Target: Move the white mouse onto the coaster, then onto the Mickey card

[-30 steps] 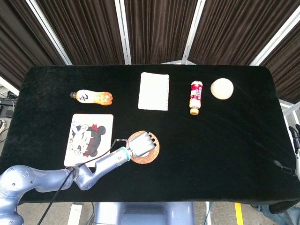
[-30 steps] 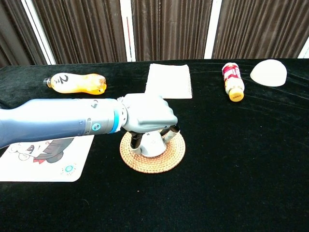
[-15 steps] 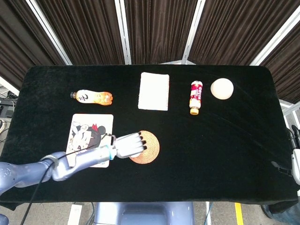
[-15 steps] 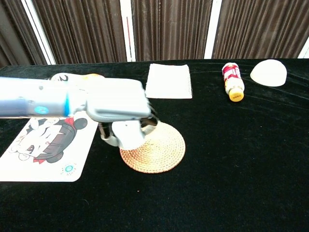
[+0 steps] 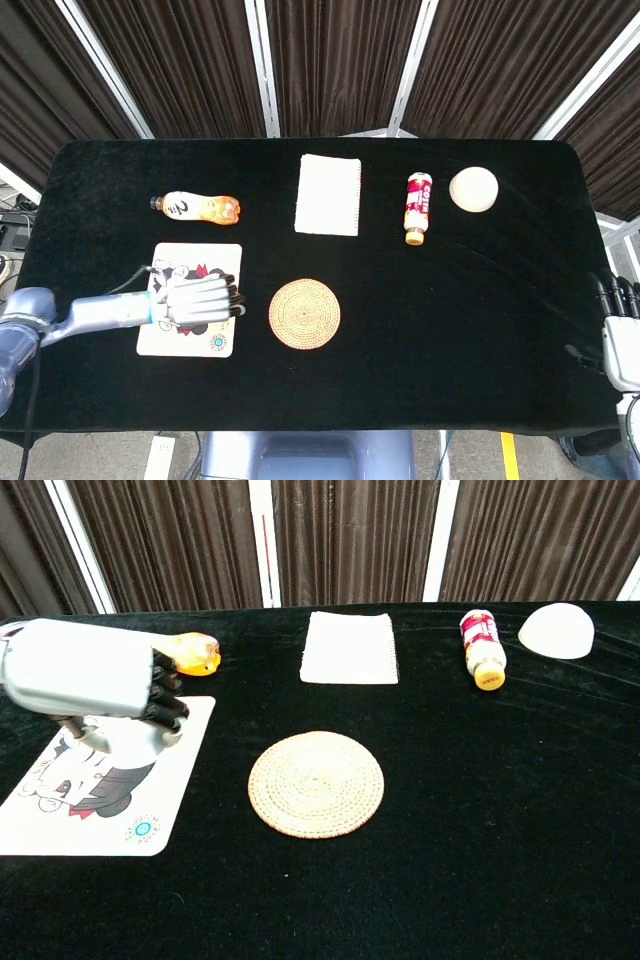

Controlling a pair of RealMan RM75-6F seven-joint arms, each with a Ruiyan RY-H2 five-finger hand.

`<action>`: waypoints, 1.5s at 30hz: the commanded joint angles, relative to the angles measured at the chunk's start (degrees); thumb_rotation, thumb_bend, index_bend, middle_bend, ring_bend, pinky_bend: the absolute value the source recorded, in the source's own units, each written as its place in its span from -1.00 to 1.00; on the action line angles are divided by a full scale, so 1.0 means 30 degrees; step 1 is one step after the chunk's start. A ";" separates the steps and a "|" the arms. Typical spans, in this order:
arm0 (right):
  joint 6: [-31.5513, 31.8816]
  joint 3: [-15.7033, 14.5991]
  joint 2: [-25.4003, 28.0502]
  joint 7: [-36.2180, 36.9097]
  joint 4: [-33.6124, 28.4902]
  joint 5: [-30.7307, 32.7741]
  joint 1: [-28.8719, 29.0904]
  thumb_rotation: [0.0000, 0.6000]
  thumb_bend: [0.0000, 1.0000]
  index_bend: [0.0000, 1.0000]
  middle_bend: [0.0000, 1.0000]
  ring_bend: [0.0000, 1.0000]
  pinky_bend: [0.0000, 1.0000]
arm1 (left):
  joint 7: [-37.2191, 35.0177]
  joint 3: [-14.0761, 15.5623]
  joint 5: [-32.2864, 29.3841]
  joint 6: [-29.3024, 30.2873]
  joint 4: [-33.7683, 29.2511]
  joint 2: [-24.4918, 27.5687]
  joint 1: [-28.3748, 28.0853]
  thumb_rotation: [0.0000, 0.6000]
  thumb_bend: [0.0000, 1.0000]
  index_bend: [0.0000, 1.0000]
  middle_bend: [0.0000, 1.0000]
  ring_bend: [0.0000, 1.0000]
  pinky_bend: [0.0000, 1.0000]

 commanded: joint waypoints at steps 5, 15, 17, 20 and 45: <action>-0.0157 0.0105 -0.0136 -0.0422 -0.0085 0.0045 0.0080 1.00 -1.00 -1.00 -1.00 -1.00 -1.00 | -0.1729 0.1374 0.0921 0.1322 0.3931 -0.1451 0.1857 1.00 -0.74 0.33 -0.11 -0.02 -0.04; -0.0176 0.0197 -0.0125 -0.0446 -0.0110 -0.0003 0.0002 1.00 -1.00 -1.00 -1.00 -1.00 -1.00 | -0.1929 0.1924 0.1142 0.1740 0.6028 -0.2638 0.2407 1.00 -0.74 0.20 -0.25 -0.14 -0.14; -0.0199 0.0217 -0.0104 -0.0408 -0.0063 0.0016 -0.0023 1.00 -1.00 -1.00 -1.00 -1.00 -1.00 | -0.1624 0.2127 0.1259 0.1493 0.6407 -0.2728 0.2391 1.00 -0.74 -0.03 -0.47 -0.32 -0.25; -0.0226 0.0231 -0.0077 -0.0368 -0.0069 0.0024 -0.0045 1.00 -1.00 -1.00 -1.00 -1.00 -1.00 | -0.1308 0.2152 0.1161 0.1107 0.6620 -0.2743 0.2436 1.00 -0.74 -0.78 -0.93 -0.83 -0.68; -0.0048 -0.0017 0.0478 0.0816 -0.0520 -0.1357 -0.0243 1.00 -1.00 -1.00 -1.00 -1.00 -1.00 | 0.0873 -0.2073 -0.4285 0.3469 0.1249 0.1760 0.4990 1.00 -0.94 -1.00 -1.00 -1.00 -1.00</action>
